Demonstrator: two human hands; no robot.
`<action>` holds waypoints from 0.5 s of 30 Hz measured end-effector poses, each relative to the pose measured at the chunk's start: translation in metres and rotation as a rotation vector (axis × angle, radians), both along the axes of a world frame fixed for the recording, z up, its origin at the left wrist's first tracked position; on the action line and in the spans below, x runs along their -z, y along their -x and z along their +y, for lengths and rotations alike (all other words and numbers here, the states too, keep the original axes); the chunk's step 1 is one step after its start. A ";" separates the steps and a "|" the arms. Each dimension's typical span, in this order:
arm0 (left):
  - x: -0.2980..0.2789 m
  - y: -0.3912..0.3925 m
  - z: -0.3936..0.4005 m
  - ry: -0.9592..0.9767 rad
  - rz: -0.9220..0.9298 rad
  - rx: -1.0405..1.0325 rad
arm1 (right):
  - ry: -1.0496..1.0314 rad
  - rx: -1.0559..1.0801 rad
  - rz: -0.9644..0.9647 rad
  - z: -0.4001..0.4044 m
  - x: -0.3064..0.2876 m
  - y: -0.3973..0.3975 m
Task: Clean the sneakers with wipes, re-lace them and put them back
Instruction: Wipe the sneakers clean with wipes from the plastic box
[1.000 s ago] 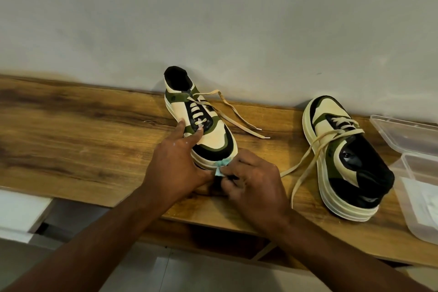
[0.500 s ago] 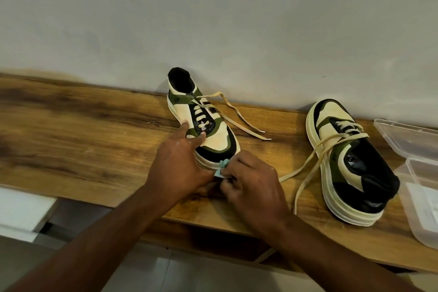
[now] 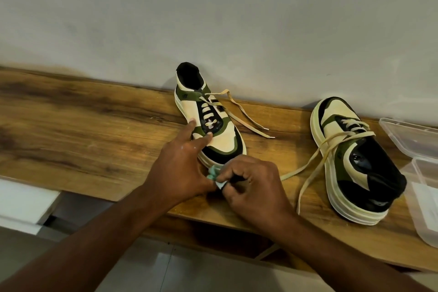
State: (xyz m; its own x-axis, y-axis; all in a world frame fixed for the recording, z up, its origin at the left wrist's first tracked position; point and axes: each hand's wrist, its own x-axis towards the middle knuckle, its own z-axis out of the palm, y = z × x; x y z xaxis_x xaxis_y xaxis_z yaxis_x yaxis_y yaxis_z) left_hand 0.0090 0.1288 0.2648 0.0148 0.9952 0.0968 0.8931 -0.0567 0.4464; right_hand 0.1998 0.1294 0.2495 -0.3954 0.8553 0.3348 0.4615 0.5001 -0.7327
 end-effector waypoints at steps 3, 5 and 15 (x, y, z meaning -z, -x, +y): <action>0.003 0.000 -0.002 -0.047 -0.026 0.027 | -0.021 0.042 0.011 0.001 -0.005 -0.002; 0.006 0.003 -0.002 -0.095 -0.058 0.030 | -0.032 0.070 -0.006 0.001 -0.013 -0.007; 0.009 0.036 0.001 -0.107 -0.272 0.224 | 0.111 0.342 0.008 0.027 -0.026 -0.039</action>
